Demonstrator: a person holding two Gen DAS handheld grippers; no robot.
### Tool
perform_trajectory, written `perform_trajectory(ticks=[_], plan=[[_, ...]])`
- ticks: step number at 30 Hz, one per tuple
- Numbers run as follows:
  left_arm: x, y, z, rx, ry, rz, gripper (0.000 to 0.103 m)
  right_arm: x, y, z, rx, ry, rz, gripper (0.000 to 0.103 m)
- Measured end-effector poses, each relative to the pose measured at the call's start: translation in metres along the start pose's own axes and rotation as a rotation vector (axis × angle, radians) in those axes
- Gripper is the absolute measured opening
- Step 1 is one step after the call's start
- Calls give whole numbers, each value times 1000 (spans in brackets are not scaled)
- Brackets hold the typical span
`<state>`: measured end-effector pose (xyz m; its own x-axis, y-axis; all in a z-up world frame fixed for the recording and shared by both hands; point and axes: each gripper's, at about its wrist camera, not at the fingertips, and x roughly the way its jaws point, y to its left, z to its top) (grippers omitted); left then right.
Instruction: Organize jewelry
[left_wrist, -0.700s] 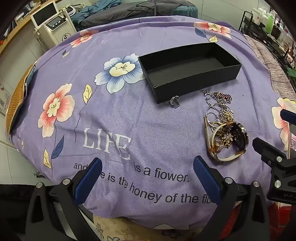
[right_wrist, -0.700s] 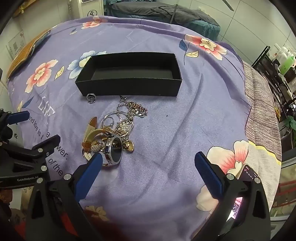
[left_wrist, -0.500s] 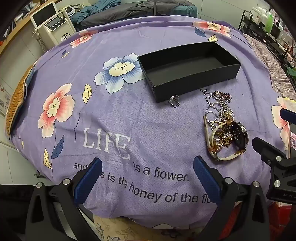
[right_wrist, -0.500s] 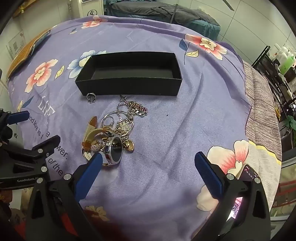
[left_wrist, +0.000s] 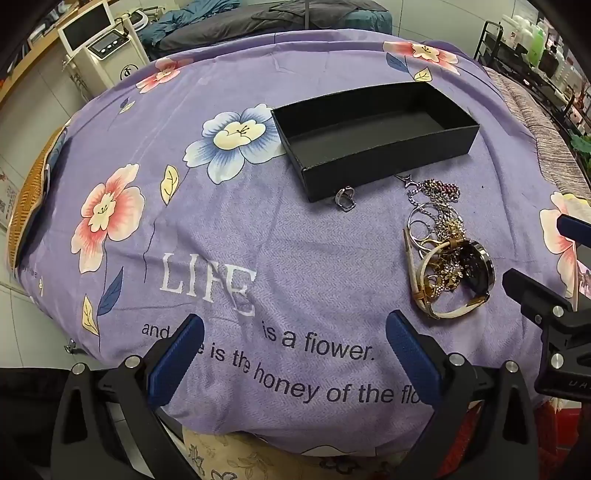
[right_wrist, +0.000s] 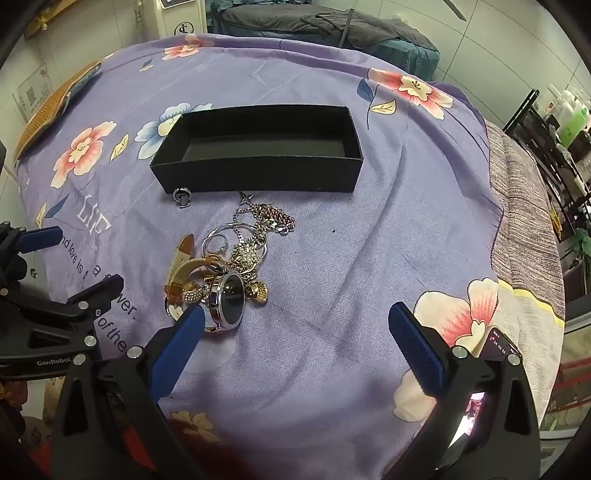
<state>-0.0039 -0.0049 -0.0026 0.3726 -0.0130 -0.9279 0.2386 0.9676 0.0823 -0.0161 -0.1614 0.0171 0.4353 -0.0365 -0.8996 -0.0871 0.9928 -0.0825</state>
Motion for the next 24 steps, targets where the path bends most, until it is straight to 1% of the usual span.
perform_trajectory(ticks=[5, 24], plan=[[4, 2, 0, -9, 3, -28, 97, 0, -1, -1, 4, -7, 9, 98], [4, 6, 1, -21, 9, -34, 97, -2, -3, -1, 14, -15, 27, 98]])
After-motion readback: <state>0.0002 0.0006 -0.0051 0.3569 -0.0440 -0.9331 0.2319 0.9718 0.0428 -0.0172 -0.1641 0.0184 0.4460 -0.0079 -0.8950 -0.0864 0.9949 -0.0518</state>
